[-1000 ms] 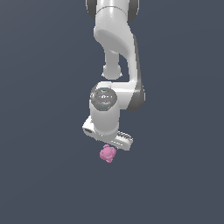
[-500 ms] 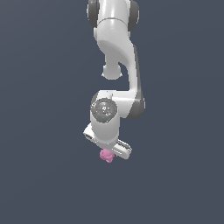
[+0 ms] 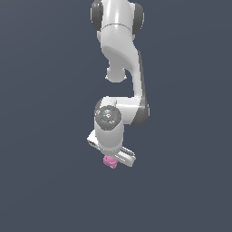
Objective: Pick up the object and move it to a goal position.
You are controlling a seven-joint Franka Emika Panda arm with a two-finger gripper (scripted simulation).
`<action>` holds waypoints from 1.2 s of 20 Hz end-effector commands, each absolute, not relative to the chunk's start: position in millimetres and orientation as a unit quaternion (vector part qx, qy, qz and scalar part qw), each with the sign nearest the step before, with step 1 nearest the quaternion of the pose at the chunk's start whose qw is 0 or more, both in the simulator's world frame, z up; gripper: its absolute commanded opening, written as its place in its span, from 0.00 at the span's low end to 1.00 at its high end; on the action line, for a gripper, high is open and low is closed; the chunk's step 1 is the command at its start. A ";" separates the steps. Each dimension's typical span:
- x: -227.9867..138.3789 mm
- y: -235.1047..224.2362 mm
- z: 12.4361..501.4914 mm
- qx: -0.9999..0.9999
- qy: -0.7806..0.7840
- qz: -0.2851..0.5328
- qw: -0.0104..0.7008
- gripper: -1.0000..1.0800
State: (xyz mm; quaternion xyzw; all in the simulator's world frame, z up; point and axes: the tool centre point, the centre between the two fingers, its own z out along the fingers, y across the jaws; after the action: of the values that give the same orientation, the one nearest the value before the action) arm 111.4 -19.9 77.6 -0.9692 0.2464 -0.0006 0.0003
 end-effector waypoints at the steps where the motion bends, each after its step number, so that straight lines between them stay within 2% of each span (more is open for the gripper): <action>1: 110.6 -19.9 64.4 -0.969 0.247 0.000 0.000 0.96; 6: 110.2 -20.0 41.2 -0.969 0.248 0.000 0.000 0.96; 12: 111.8 -20.0 39.4 -0.969 0.248 0.000 0.000 0.96; 13: 111.8 -20.0 39.4 -0.969 0.248 0.000 0.000 0.00; 24: 111.6 -20.0 39.5 -0.969 0.248 0.000 0.000 0.00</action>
State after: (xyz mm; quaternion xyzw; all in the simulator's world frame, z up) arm 111.6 -20.0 39.2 -0.9688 0.2479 0.0002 0.0000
